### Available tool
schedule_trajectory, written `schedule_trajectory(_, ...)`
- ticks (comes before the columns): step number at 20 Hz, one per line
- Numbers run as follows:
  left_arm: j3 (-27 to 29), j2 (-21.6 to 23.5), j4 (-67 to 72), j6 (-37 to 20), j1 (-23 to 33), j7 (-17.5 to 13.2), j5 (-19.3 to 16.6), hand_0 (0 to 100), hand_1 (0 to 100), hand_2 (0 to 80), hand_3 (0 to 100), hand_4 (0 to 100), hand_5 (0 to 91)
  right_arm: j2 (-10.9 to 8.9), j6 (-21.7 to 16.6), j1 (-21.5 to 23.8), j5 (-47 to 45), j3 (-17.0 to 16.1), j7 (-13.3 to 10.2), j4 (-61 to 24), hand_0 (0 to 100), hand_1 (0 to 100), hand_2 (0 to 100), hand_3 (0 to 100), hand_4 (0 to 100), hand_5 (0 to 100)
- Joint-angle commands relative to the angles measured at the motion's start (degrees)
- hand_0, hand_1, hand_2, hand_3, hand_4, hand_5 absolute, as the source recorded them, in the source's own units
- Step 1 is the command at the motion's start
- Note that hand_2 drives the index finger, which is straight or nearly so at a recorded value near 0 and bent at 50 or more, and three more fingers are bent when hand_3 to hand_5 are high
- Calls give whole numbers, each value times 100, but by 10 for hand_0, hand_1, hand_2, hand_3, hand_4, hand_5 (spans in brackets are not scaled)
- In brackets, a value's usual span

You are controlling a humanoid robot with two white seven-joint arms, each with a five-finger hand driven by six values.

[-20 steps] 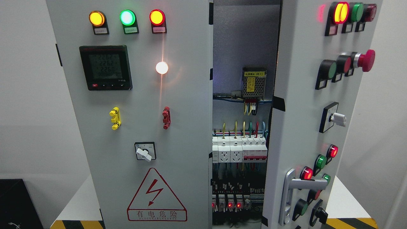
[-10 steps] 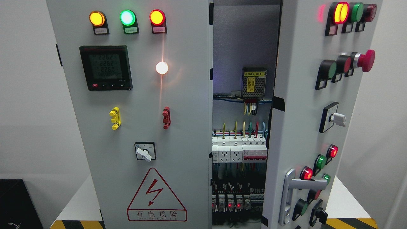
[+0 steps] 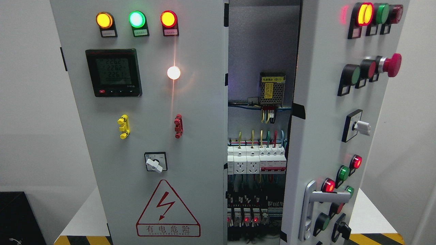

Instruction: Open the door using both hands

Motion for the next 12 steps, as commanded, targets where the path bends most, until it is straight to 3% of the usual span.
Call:
schedule_trajectory(1, -585, 1374, -3327, -5, 348, 9, 30, 0, 0, 0, 0, 0, 0, 0, 5, 0, 0, 53, -4, 0, 191, 0, 0, 0, 0, 0)
schedule_trajectory(5, -727, 2016, -4611, -84, 585, 0, 214, 0, 0, 0, 0, 0, 0, 0, 5, 0, 0, 53, -4, -8, 191, 0, 0, 0, 0, 0)
schedule_trajectory(12, -762, 2860, -5966, -163, 367, 9, 689, 0, 0, 0, 0, 0, 0, 0, 5, 0, 0, 53, -4, 0, 191, 0, 0, 0, 0, 0)
